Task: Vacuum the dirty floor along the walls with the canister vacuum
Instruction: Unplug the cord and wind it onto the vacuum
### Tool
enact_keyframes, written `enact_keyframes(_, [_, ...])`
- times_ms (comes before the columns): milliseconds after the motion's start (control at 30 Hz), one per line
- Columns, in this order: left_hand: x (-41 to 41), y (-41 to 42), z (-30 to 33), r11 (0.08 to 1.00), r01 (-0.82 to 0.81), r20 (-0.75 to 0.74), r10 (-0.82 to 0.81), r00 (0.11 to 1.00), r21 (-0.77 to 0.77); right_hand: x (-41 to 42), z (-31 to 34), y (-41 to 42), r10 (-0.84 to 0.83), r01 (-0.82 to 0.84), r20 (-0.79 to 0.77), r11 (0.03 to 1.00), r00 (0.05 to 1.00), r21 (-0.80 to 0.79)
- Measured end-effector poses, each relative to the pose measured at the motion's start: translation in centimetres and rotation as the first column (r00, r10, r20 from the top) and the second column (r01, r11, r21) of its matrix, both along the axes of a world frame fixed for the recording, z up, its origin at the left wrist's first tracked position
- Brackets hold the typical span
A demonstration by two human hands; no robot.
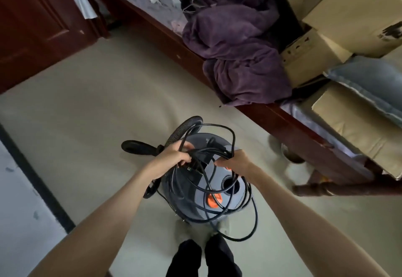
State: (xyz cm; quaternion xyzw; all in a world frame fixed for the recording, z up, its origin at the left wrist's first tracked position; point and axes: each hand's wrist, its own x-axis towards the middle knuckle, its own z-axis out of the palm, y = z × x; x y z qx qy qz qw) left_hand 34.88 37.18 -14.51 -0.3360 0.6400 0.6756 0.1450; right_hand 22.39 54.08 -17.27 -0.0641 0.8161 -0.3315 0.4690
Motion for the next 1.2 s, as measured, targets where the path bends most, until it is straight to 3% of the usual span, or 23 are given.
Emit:
enact_keyframes(67, [-1.4, -0.3, -1.5, 0.992, -0.067, 0.0, 0.068, 0.998, 0.108, -1.0, -1.9, -0.1, -0.058, 0.058, -0.006, 0.998, 0.998, 0.034])
enact_keyframes(133, [-2.8, -0.5, -3.1, 0.995, -0.025, 0.005, 0.024, 1.0, 0.101, -1.9, -3.8, -0.2, -0.08, 0.08, 0.001, 0.994, 0.997, 0.072])
enact_keyframes(233, [-4.0, -0.6, -6.6, 0.965, 0.211, 0.063, -0.204, 0.977, -0.157, -2.9, -6.3, -0.2, -0.103, 0.106, -0.032, 0.99, 0.994, 0.093])
enact_keyframes(333, [-4.3, -0.2, -9.5, 0.876, 0.274, 0.058, -0.274, 0.96, -0.398, -2.8, -8.0, 0.1, -0.053, 0.076, -0.176, 0.989, 0.983, 0.124])
enact_keyframes(433, [-3.9, 0.3, -11.6, 0.708, 0.297, 0.048, -0.349, 0.936, -0.641, -1.8, -9.2, 0.6, 0.017, 0.029, -0.363, 0.992, 0.931, 0.122])
enact_keyframes(533, [-2.9, 0.5, -13.4, 0.403, 0.354, 0.18, -0.41, 0.894, -0.844, -0.3, -10.3, 0.8, 0.134, -0.056, -0.501, 0.984, 0.855, 0.166])
enact_keyframes(600, [-1.8, 0.5, -14.3, 0.338, 0.384, 0.226, -0.423, 0.878, -0.86, 1.0, -11.2, 1.0, 0.18, -0.069, -0.595, 0.977, 0.784, 0.204])
enact_keyframes(700, [-0.8, -0.2, -15.2, 0.324, 0.422, 0.249, -0.459, 0.853, -0.847, 2.8, -11.5, 0.8, 0.3, -0.155, -0.614, 0.948, 0.729, 0.28])
enact_keyframes(967, [-0.5, -1.7, -16.6, 0.297, 0.443, 0.181, -0.622, 0.762, -0.846, 5.3, -13.4, 1.1, 0.351, -0.153, -0.608, 0.923, 0.712, 0.354])
enact_keyframes(1200, [-0.6, -3.2, -16.8, 0.108, 0.512, 0.27, -0.747, 0.607, -0.852, 5.6, -14.0, 0.9, 0.35, -0.114, -0.62, 0.915, 0.702, 0.387])
